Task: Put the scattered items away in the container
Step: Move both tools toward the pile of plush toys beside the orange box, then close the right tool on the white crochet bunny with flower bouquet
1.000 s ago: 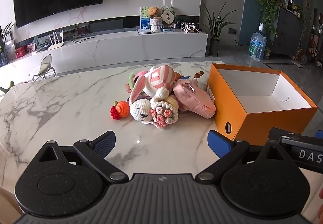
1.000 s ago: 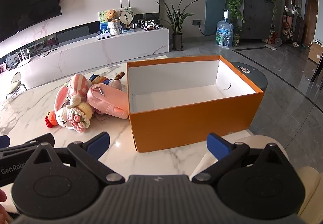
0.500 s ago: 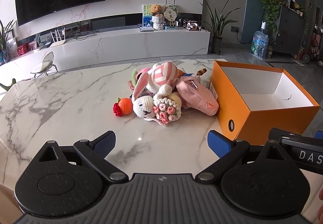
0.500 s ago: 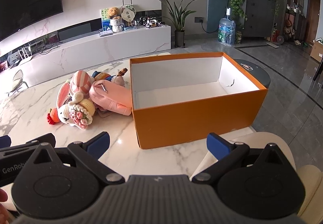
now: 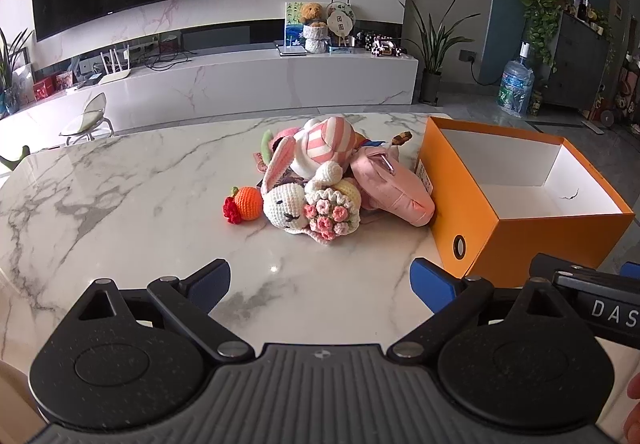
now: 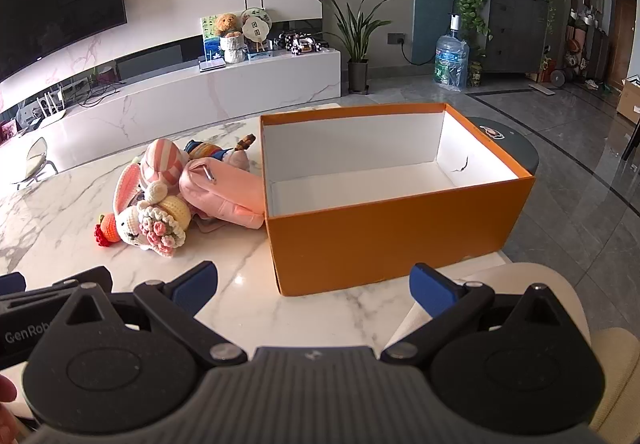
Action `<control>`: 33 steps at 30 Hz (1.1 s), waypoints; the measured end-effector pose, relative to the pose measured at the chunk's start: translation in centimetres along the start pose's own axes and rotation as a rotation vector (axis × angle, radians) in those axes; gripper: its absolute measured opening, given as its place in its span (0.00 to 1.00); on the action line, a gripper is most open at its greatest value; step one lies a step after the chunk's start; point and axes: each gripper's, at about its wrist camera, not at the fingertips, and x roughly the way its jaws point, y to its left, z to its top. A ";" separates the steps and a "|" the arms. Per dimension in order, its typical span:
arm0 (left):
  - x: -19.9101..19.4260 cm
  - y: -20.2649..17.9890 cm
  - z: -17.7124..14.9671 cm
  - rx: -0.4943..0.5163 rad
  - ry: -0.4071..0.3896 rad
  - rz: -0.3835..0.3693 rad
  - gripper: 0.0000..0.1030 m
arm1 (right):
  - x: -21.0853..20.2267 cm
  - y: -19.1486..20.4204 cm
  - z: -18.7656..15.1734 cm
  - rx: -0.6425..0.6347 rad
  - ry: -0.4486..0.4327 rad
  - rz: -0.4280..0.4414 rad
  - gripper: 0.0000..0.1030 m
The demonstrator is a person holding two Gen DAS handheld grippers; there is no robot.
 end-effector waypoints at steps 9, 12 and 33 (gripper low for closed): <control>1.1 0.8 0.3 -0.015 0.017 -0.002 1.00 | 0.9 0.5 0.2 -0.011 -0.024 0.072 1.00; 1.7 1.2 0.4 -0.022 0.012 -0.003 1.00 | 1.5 0.8 0.3 -0.011 -0.032 0.102 1.00; 9.7 5.3 4.0 -0.030 0.052 0.019 0.67 | 9.0 8.0 3.4 -0.229 -0.075 0.319 0.65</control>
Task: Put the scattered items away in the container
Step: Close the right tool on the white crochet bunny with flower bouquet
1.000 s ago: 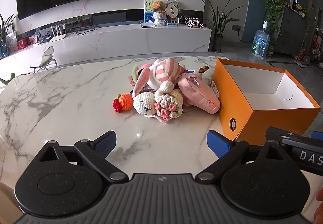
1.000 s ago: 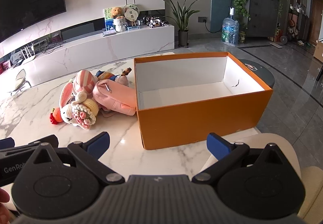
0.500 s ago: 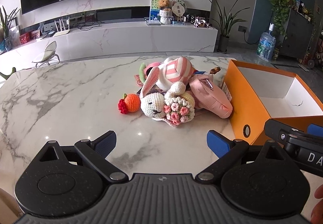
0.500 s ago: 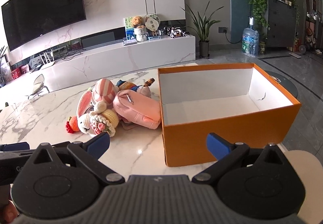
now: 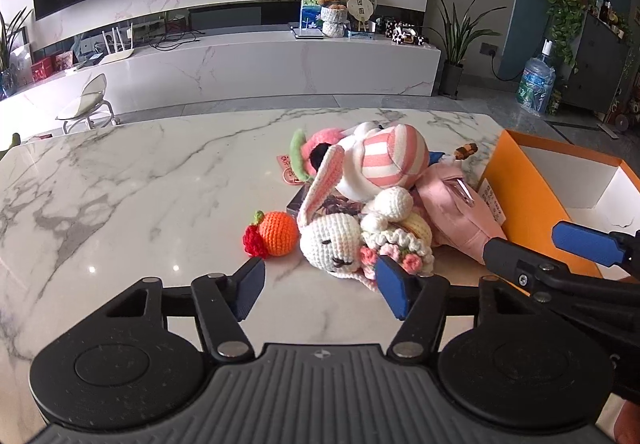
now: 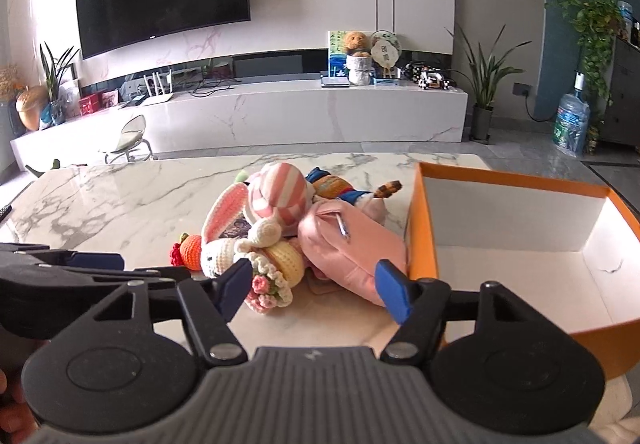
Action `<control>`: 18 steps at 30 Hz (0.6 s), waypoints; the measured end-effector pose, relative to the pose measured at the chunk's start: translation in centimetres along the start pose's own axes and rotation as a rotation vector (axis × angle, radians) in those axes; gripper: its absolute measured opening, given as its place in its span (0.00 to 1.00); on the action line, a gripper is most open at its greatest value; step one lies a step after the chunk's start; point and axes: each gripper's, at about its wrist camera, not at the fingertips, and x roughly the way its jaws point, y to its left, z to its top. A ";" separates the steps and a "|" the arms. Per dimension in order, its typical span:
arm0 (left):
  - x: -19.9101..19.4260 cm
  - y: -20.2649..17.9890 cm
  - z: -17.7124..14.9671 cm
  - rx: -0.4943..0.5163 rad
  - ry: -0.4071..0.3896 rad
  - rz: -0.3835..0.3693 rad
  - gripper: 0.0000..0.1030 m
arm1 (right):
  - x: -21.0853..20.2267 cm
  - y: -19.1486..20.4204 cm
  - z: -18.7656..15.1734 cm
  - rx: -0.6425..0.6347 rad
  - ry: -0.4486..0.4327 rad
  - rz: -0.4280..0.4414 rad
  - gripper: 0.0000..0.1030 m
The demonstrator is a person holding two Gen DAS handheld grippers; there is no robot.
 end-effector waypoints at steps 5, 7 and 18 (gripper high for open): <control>2.5 1.6 0.3 -0.006 0.036 0.022 0.59 | 4.3 1.1 0.3 -0.035 0.067 0.039 0.65; 3.4 2.4 0.1 -0.017 0.052 0.028 0.56 | 5.9 1.6 0.2 -0.040 0.100 0.053 0.65; 5.9 5.2 -1.0 -0.085 0.123 0.009 0.54 | 11.1 3.9 -0.8 -0.106 0.167 0.030 0.62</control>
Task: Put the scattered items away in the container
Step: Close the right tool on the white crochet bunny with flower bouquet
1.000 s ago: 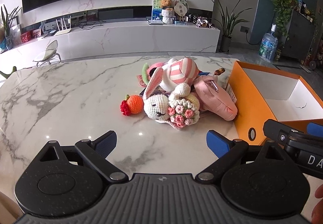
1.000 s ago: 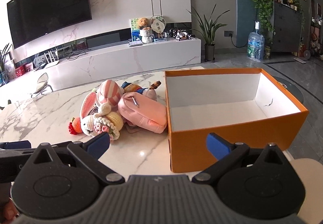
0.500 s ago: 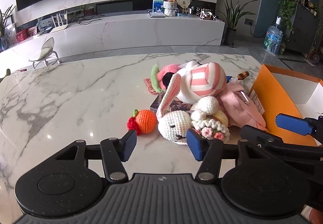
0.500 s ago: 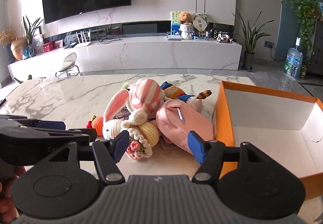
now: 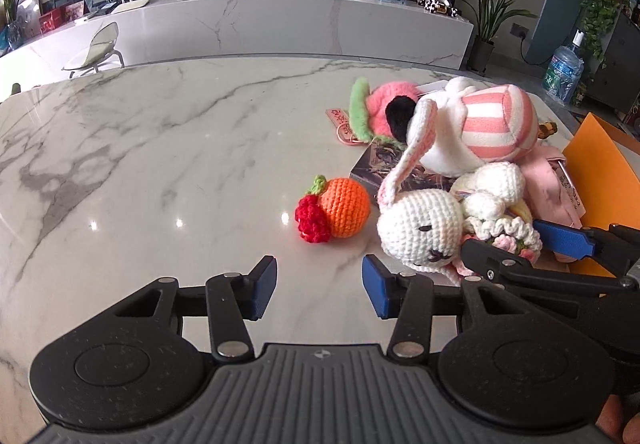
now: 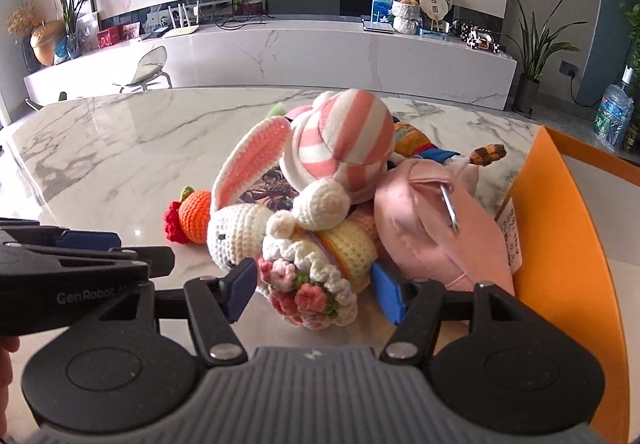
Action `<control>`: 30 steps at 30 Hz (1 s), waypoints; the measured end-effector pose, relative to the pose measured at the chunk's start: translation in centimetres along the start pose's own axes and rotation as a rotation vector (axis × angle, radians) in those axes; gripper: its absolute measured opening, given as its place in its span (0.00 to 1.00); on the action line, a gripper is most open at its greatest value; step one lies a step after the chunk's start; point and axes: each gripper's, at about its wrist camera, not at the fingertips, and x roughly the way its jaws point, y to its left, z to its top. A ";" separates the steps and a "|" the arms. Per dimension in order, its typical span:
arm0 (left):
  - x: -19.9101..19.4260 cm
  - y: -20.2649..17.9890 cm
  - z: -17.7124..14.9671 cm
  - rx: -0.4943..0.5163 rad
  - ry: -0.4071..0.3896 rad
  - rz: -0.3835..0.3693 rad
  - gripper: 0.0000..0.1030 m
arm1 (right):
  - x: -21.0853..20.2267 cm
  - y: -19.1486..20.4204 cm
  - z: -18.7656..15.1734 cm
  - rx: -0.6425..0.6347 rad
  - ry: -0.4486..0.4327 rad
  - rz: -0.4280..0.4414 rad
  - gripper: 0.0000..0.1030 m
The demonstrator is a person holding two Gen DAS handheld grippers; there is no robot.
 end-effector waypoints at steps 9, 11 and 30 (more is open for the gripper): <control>-1.0 -0.8 -0.2 0.020 -0.007 -0.005 0.53 | -0.1 0.6 -0.3 -0.064 -0.017 -0.024 0.46; -1.0 -1.0 0.0 0.021 -0.012 -0.007 0.54 | -0.5 0.7 -0.3 -0.072 -0.020 -0.017 0.43; -5.9 -2.3 -1.7 0.037 -0.044 -0.048 0.56 | -8.2 1.1 -3.2 -0.096 -0.040 0.006 0.32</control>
